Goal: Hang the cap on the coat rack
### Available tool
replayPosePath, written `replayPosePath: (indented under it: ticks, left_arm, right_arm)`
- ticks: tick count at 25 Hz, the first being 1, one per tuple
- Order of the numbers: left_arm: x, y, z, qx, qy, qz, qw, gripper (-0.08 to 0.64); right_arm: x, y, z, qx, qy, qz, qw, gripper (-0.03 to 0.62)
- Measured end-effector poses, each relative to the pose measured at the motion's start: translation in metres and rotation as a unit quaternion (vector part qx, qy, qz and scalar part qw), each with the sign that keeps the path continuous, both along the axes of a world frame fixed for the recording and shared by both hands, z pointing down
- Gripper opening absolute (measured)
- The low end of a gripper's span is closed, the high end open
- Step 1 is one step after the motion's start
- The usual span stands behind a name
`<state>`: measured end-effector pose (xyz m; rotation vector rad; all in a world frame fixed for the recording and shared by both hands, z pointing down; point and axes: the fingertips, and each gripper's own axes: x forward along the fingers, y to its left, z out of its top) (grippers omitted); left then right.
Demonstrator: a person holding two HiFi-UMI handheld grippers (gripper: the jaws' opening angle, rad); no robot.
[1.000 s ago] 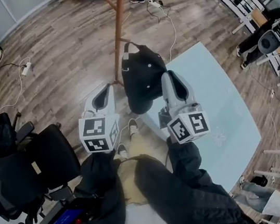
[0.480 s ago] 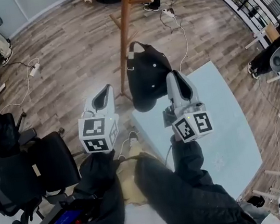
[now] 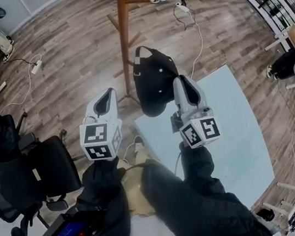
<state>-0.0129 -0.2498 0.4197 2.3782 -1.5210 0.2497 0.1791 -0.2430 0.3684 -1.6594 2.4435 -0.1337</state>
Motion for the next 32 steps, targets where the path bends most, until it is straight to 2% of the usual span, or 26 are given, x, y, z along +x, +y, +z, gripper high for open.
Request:
replayPosePath:
  ticks: [7, 16, 32]
  left_arm:
    - [0.004, -0.009, 0.027, -0.032, -0.003, -0.007, 0.9995, 0.0]
    - [-0.01, -0.013, 0.075, -0.084, 0.006, -0.008, 0.9964, 0.0]
    - [-0.012, -0.026, 0.136, -0.152, 0.004, 0.006, 0.9884, 0.0]
  right_arm:
    - [0.0, -0.018, 0.049, -0.028, 0.014, 0.005, 0.999, 0.04]
    - [-0.025, -0.036, 0.108, -0.067, 0.045, 0.013, 0.997, 0.04]
    - [-0.028, -0.06, 0.173, -0.127, 0.059, 0.04, 0.989, 0.04]
